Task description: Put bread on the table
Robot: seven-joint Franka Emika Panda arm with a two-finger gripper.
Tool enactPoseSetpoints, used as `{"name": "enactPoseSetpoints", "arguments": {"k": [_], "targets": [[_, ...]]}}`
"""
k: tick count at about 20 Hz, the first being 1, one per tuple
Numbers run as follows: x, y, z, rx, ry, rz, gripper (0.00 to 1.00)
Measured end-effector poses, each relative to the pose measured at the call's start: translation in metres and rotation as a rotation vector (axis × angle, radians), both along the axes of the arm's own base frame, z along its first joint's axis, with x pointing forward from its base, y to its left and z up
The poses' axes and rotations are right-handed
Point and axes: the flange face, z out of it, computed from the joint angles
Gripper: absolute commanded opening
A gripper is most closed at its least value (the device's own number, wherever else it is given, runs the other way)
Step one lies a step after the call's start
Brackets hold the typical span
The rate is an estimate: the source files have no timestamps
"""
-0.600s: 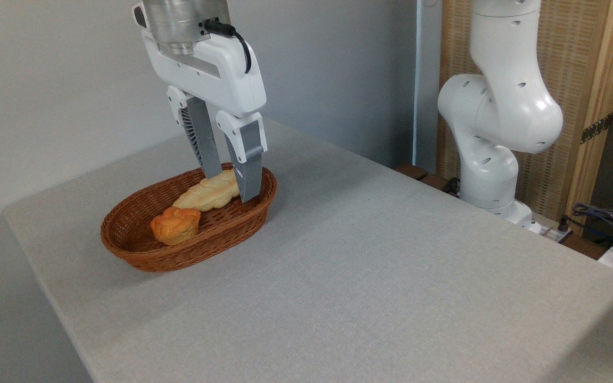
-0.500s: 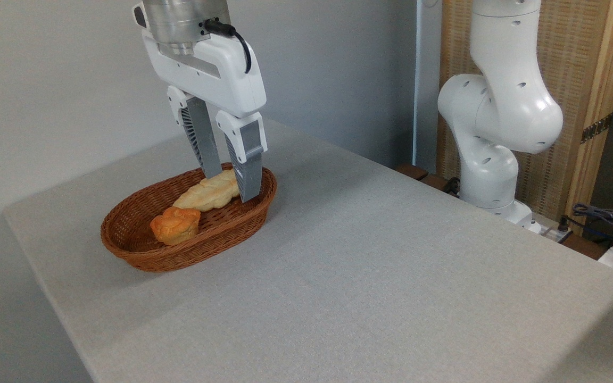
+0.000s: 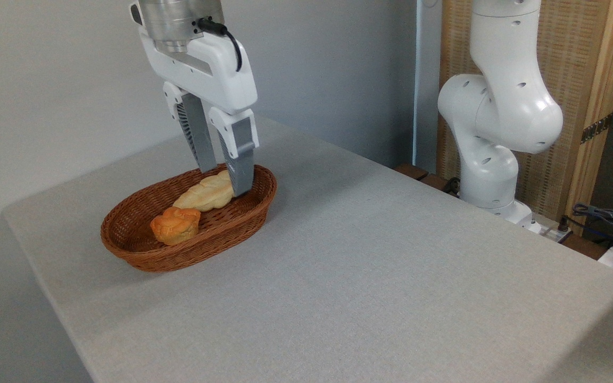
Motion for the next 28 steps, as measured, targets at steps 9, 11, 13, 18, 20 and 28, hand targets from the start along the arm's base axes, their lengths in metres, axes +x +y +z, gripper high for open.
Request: {"name": "enactPoseSetpoints", "arguments": {"k": [9, 11, 13, 18, 20, 28], "targets": [[-0.003, -0.125, -0.047, -0.077, -0.04, -0.019, 1.0], [-0.004, -0.153, -0.068, -0.089, -0.051, -0.052, 1.0], [-0.005, -0.176, -0.091, -0.103, -0.064, -0.08, 1.0], [0.003, -0.203, -0.14, -0.134, -0.081, -0.107, 1.0], [0.007, -0.206, -0.15, -0.132, -0.084, -0.114, 1.0], [0.005, -0.219, -0.177, -0.044, -0.087, -0.196, 0.75]]}}
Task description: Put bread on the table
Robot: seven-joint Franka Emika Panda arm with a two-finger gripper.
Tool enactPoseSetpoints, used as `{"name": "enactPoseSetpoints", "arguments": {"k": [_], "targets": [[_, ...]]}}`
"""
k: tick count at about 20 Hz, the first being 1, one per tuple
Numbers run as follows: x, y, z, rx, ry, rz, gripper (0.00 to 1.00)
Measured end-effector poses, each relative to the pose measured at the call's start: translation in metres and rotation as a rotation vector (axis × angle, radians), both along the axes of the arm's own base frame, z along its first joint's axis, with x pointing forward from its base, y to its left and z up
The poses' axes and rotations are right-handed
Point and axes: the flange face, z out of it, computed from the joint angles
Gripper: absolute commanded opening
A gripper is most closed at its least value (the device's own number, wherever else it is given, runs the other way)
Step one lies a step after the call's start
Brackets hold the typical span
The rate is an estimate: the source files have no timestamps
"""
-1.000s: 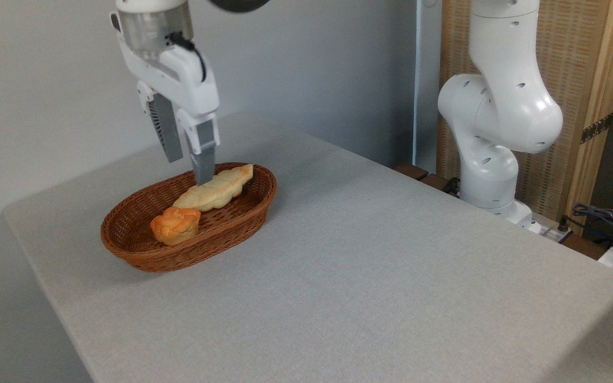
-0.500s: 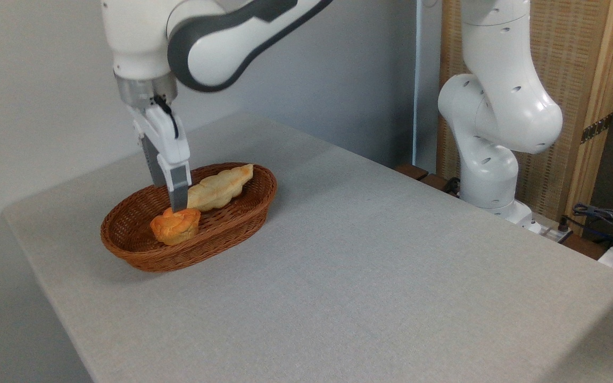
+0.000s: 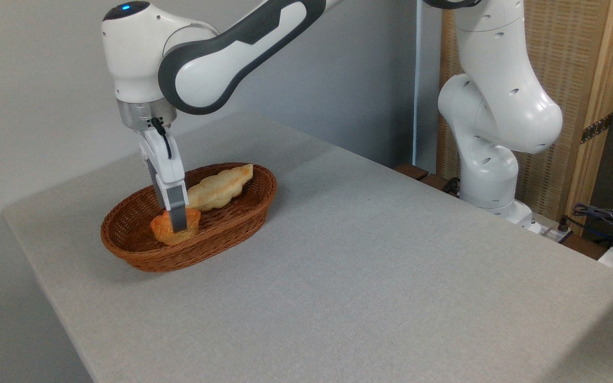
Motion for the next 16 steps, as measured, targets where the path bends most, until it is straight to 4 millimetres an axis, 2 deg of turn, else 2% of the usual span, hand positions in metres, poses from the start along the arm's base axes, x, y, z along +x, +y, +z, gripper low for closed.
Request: {"name": "enactPoseSetpoints", "arguments": {"k": [1, 3, 10, 16], "targets": [[-0.001, -0.0013, -0.002, 0.005, 0.001, -0.006, 0.6], [-0.0033, -0.004, -0.0067, 0.019, 0.002, -0.02, 0.46], [-0.0049, -0.0062, -0.0112, 0.023, -0.001, -0.028, 0.4], [-0.0036, -0.0068, -0.0103, 0.017, -0.012, -0.027, 0.39]]}}
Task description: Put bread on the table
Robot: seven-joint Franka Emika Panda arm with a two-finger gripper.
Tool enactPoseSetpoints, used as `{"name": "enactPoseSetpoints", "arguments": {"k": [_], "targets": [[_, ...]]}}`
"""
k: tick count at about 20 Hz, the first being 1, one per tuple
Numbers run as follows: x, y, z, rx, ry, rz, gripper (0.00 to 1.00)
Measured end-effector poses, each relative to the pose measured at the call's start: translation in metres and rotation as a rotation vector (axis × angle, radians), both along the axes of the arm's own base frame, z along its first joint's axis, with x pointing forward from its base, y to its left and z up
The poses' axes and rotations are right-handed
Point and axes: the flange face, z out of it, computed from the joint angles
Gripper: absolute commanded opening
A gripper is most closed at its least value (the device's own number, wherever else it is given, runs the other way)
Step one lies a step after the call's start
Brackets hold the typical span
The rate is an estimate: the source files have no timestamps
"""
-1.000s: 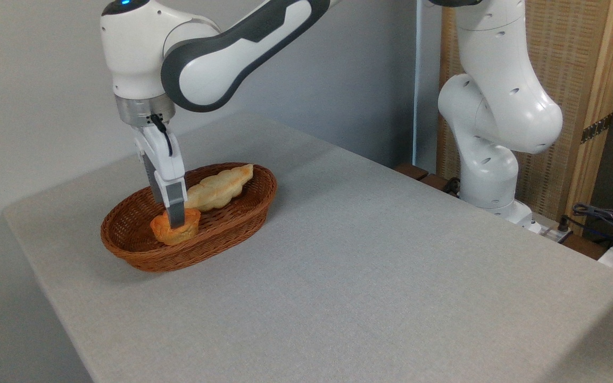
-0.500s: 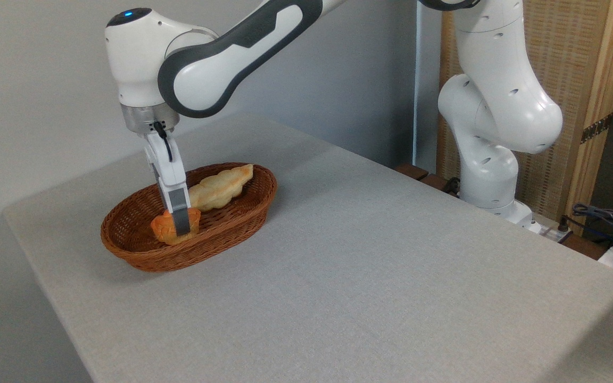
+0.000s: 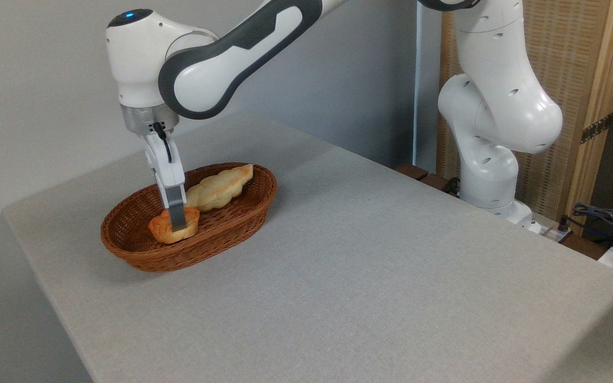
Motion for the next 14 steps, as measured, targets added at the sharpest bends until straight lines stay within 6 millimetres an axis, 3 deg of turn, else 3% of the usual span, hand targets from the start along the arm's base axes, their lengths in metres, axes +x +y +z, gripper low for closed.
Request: {"name": "enactPoseSetpoints", "arguments": {"k": [7, 11, 14], "targets": [[0.005, 0.001, 0.004, -0.017, -0.029, 0.006, 0.39], [0.011, 0.011, 0.025, -0.029, -0.066, 0.032, 0.39], [0.017, 0.032, 0.052, -0.029, -0.059, 0.077, 0.4]]}}
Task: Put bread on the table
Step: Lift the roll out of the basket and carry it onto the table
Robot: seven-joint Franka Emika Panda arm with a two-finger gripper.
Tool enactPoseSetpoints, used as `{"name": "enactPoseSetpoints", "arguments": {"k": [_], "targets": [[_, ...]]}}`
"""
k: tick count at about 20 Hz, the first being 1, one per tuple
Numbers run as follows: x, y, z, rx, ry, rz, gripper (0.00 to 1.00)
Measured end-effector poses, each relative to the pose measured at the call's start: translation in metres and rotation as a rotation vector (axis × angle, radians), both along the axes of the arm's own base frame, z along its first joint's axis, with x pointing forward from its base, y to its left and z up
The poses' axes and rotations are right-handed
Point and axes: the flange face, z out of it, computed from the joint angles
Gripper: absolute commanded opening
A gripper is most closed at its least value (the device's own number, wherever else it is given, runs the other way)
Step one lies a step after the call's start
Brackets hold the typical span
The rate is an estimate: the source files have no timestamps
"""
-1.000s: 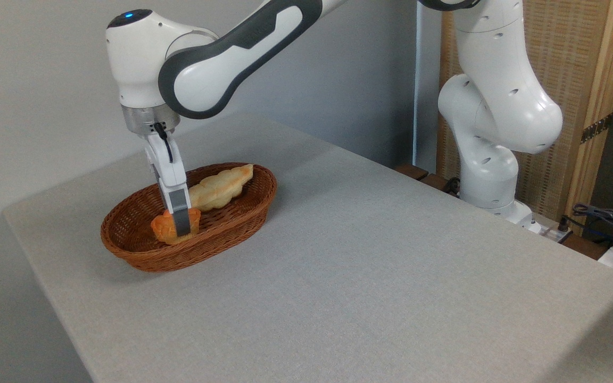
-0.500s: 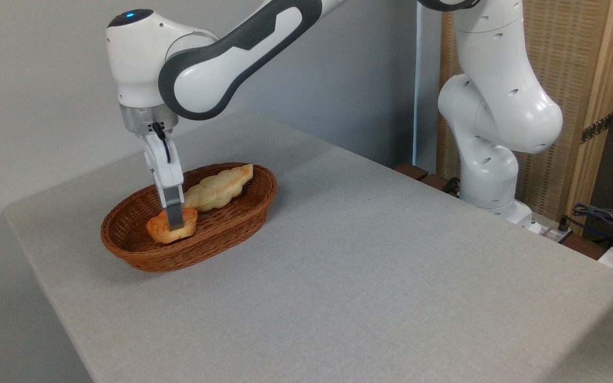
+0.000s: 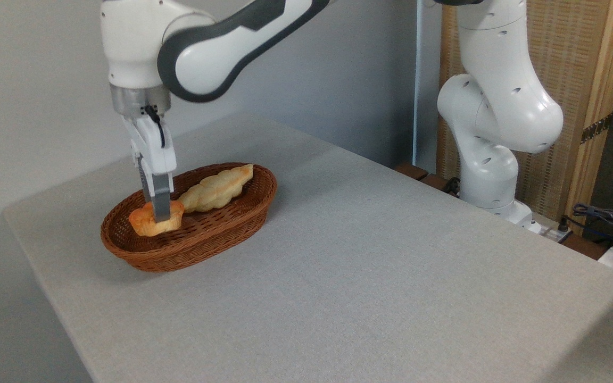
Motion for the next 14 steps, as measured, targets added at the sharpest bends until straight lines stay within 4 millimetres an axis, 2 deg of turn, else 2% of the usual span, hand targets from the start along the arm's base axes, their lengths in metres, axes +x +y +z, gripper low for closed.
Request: {"name": "enactPoseSetpoints", "arguments": {"k": [1, 4, 5, 7, 8, 9, 11, 12, 14], "targets": [[0.001, 0.006, 0.007, 0.003, 0.007, 0.01, 0.41], [0.005, 0.041, 0.041, 0.036, 0.044, 0.037, 0.45], [0.006, 0.047, 0.046, 0.042, 0.047, 0.031, 0.46], [0.006, 0.077, 0.061, 0.068, 0.054, 0.001, 0.5], [0.007, 0.087, 0.063, 0.075, 0.056, -0.006, 0.55], [0.008, 0.097, 0.065, 0.08, 0.058, -0.012, 0.75], [0.014, 0.126, 0.062, 0.093, 0.065, -0.019, 0.95], [0.017, 0.144, 0.056, 0.102, 0.076, -0.029, 1.0], [0.02, 0.167, 0.041, 0.114, 0.102, -0.05, 1.0]]}}
